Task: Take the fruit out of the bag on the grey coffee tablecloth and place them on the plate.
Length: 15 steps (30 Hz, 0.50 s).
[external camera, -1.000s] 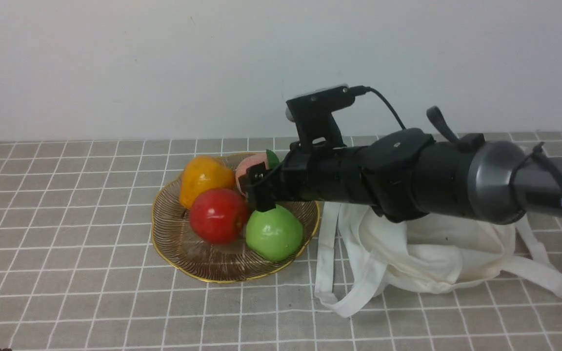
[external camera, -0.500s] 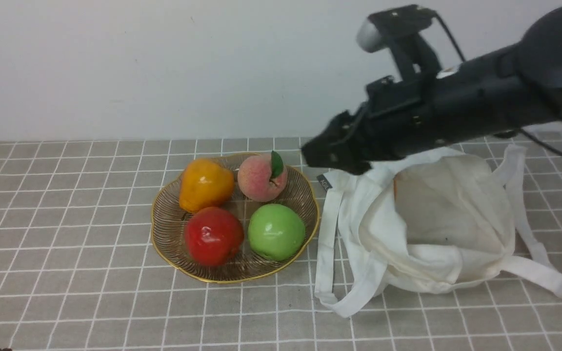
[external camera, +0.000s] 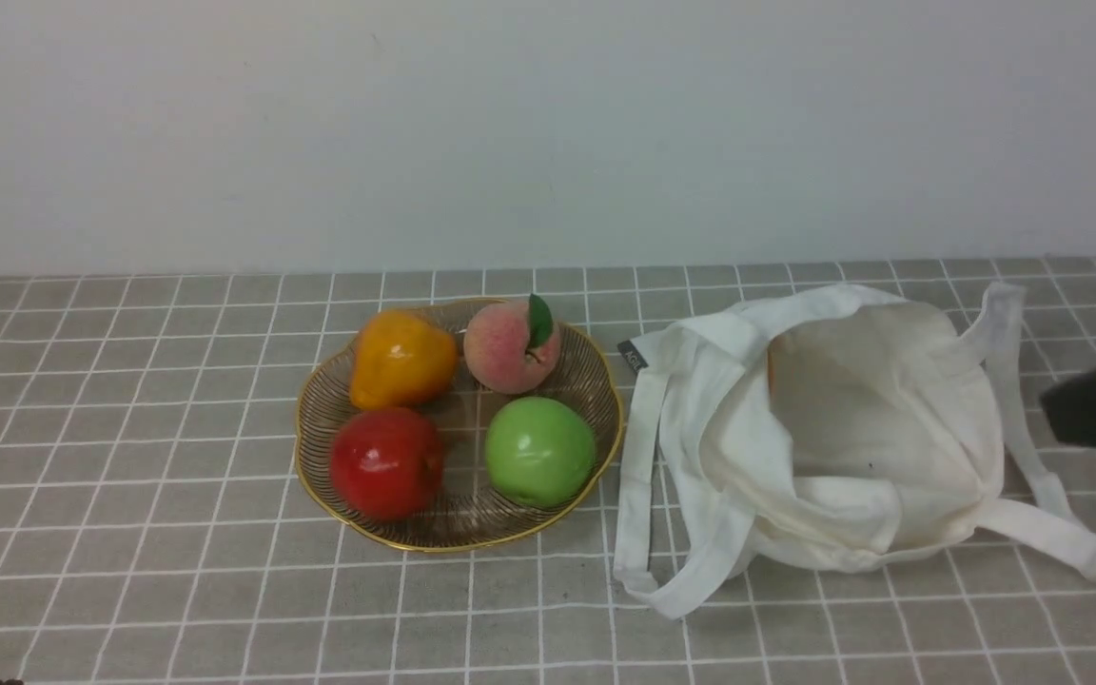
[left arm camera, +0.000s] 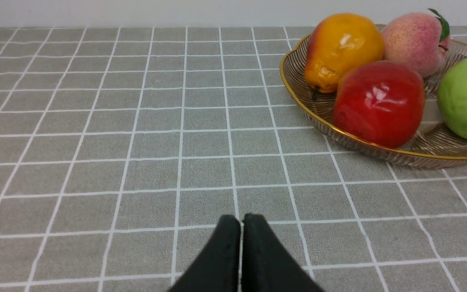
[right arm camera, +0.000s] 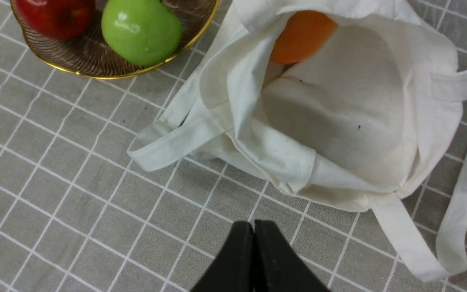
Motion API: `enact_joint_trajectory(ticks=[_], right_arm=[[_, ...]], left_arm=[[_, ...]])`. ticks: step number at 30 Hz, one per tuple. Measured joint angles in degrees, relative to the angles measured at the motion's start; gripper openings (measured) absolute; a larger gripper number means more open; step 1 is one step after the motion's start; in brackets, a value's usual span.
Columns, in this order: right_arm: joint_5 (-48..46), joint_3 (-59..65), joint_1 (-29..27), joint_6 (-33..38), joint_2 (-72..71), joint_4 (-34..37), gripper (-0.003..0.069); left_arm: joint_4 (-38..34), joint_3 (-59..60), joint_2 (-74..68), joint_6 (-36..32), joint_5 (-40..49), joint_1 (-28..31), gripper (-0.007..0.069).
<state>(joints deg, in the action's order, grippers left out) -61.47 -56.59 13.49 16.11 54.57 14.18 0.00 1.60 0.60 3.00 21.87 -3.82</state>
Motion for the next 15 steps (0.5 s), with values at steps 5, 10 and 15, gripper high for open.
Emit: enact_joint_trajectory(ticks=[5,10,15], right_arm=[[16.9,17.1,0.0,-0.3,-16.0,0.6,-0.0013],[39.7,35.7,0.0,-0.3,-30.2,1.1,-0.0013],[49.1,43.6,0.0,-0.3,-37.2,1.3,-0.0014]], left_arm=[[0.0,0.0,0.0,0.0,0.0,0.0,-0.0008],[0.0,0.0,0.0,0.0,0.0,0.0,-0.0008],[0.0,0.0,0.0,0.0,0.0,0.0,-0.0008]])
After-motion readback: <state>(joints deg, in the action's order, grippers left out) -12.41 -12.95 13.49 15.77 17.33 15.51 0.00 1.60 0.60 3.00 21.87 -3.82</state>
